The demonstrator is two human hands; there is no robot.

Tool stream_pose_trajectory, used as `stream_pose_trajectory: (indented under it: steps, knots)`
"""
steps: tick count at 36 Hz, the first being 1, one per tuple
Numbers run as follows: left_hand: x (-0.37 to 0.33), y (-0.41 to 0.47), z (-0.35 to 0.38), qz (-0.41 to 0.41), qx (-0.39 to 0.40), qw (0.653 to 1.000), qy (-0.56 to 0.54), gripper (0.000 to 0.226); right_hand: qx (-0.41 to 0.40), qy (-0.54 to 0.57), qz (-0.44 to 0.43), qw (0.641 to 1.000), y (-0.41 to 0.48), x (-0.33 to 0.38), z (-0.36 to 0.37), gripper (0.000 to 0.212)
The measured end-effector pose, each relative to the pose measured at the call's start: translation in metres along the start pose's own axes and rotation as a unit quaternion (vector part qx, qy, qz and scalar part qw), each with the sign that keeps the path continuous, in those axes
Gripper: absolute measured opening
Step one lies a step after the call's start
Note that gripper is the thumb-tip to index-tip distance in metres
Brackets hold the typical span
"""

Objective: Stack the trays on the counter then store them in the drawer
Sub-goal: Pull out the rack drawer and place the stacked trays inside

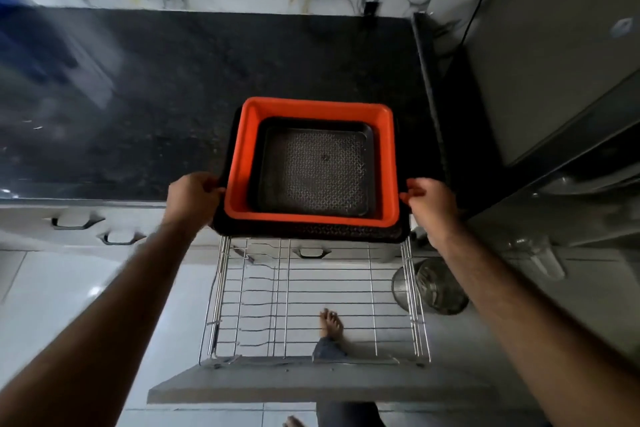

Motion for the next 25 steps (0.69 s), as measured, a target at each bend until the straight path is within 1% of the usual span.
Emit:
stream_pose_trajectory:
  steps: [2, 5, 7, 10, 12, 16, 19, 21, 22, 25]
  knots:
    - [0.009, -0.029, 0.005, 0.003, 0.010, 1.000, 0.003, 0.016, -0.002, 0.007, 0.004, 1.000, -0.034, -0.015, -0.005, 0.036]
    - [0.031, -0.076, 0.017, -0.005, 0.027, 0.999, -0.029, 0.022, 0.009, 0.004, 0.010, 1.000, -0.084, -0.039, -0.005, 0.030]
    - [0.048, -0.105, 0.027, -0.015, 0.037, 0.998, -0.050, 0.020, 0.024, 0.003, 0.023, 0.999, -0.115, -0.058, -0.003, 0.028]
    - [0.073, -0.142, 0.043, -0.038, 0.060, 0.992, -0.105, 0.015, 0.030, -0.034, 0.032, 0.998, -0.148, -0.086, 0.000, 0.030]
    - [0.089, -0.161, 0.053, -0.054, 0.074, 0.989, -0.117, 0.016, 0.033, -0.060, 0.036, 0.997, -0.161, -0.102, 0.003, 0.030]
    - [0.112, -0.183, 0.072, -0.081, 0.090, 0.983, -0.137, 0.016, 0.054, -0.060, 0.053, 0.995, -0.167, -0.132, 0.015, 0.028]
    - [0.123, -0.183, 0.084, -0.104, 0.091, 0.980, -0.142, 0.017, 0.071, -0.062, 0.066, 0.993, -0.160, -0.146, 0.026, 0.031]
    - [0.127, -0.179, 0.093, -0.121, 0.108, 0.975, -0.153, 0.015, 0.076, -0.074, 0.069, 0.992, -0.151, -0.153, 0.031, 0.030]
    - [0.127, -0.177, 0.098, -0.132, 0.118, 0.971, -0.159, 0.018, 0.081, -0.079, 0.073, 0.991, -0.145, -0.157, 0.035, 0.028]
    - [0.130, -0.166, 0.116, -0.160, 0.128, 0.963, -0.172, 0.037, 0.095, -0.105, 0.090, 0.986, -0.128, -0.173, 0.045, 0.021]
Point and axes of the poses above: each hand's wrist, its own y-axis towards the middle knuckle, its own z-axis out of the palm, x = y × z, the point moved 7 cm from there along y, towards the middle knuckle, and after that the axes turned 11 degrees about x, right-handed, at the moved point
